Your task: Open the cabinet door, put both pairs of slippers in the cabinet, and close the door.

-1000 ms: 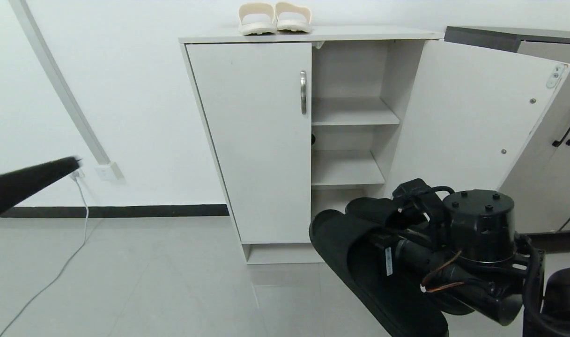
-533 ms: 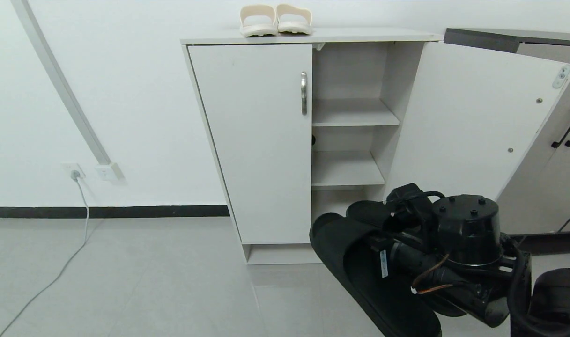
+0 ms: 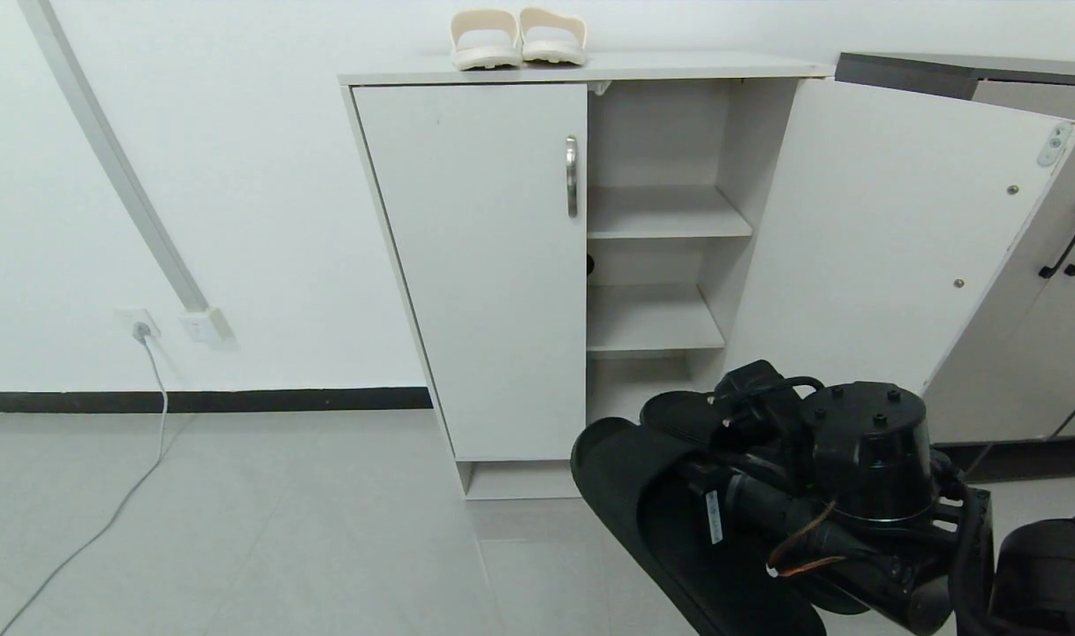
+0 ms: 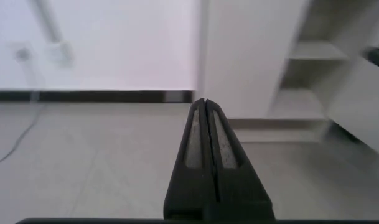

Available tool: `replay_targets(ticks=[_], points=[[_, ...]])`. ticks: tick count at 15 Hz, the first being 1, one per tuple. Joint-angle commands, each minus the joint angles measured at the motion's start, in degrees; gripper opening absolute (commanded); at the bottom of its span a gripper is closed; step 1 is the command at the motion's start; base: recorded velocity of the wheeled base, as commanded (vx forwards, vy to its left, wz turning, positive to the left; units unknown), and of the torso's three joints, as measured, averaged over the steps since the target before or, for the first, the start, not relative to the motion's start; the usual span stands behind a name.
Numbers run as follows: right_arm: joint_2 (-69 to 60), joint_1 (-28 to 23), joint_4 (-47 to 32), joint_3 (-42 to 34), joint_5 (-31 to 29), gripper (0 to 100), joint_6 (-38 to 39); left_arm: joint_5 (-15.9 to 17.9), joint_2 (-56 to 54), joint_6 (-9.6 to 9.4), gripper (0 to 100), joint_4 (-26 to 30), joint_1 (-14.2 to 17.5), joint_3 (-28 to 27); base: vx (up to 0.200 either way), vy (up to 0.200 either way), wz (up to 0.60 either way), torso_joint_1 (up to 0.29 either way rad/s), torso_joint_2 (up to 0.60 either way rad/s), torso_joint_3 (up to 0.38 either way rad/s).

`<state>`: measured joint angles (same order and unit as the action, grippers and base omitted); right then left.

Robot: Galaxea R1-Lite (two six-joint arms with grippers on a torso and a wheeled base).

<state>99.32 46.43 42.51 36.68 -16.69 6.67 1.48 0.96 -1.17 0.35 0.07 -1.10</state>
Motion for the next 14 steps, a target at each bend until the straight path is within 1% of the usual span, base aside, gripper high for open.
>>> replay_targets(ticks=[1, 3, 5, 6, 7, 8, 9, 10, 11, 13, 14], points=[[0.2, 0.5, 0.0, 0.0, 0.0, 0, 0.1, 1.2, -1.0, -1.99, 0, -0.4, -0.1, 1.1, 0.000, 0.000, 0.00, 0.000, 0.00, 0.000], [1.2, 0.6, 0.0, 1.1, -1.5, 0, 0.1, 1.2, -1.0, -1.73, 0, -0.2, -0.1, 1.1, 0.000, 0.000, 0.00, 0.000, 0.00, 0.000], [6.4, 0.6, 0.2, 7.6, -7.6, 0, 1.4, 1.1, -1.0, -0.76, 0, -0.2, -0.1, 1.1, 0.000, 0.000, 0.00, 0.000, 0.00, 0.000], [8.2, 0.7, 0.4, 9.8, -9.4, 0, 2.6, 1.0, -1.0, -0.50, 0, -0.2, -0.1, 1.1, 0.000, 0.000, 0.00, 0.000, 0.00, 0.000], [11.2, 0.6, 0.4, 13.6, -13.0, 0, 5.0, 1.0, -1.0, -0.68, 0, -0.2, -0.1, 1.1, 0.000, 0.000, 0.00, 0.000, 0.00, 0.000], [12.1, 0.5, 0.4, 15.0, -14.2, 0, 5.5, 1.0, -1.0, -0.68, 0, -0.2, -0.1, 1.1, 0.000, 0.000, 0.00, 0.000, 0.00, 0.000], [15.0, -0.1, 0.4, 18.9, -16.0, 0, 5.6, 1.0, -1.0, -0.59, 0, -0.2, -0.1, 1.1, 0.000, 0.000, 0.00, 0.000, 0.00, 0.000], [16.6, -0.4, 0.4, 21.0, -17.2, 0, 5.5, 1.0, -1.0, -0.59, 0, -0.2, -0.1, 1.1, 0.000, 0.000, 0.00, 0.000, 0.00, 0.000], [18.2, -0.7, 0.4, 22.8, -20.7, 0, 5.5, 1.0, -1.0, -0.59, 0, -0.2, -0.1, 1.0, 0.000, -0.200, 0.00, 0.007, 0.00, 0.002], [19.5, -1.2, 0.6, 24.3, -24.2, 0, 5.5, 1.0, -1.0, -0.59, 0, -0.2, -0.1, 1.1, 0.000, -0.200, 0.00, 0.000, 0.00, 0.005], [19.5, -1.3, 0.6, 24.3, -24.3, 0, 5.4, 1.0, -1.0, -0.59, 0, -0.2, -0.1, 1.1, 0.000, -0.200, 0.00, 0.002, 0.00, -0.002]])
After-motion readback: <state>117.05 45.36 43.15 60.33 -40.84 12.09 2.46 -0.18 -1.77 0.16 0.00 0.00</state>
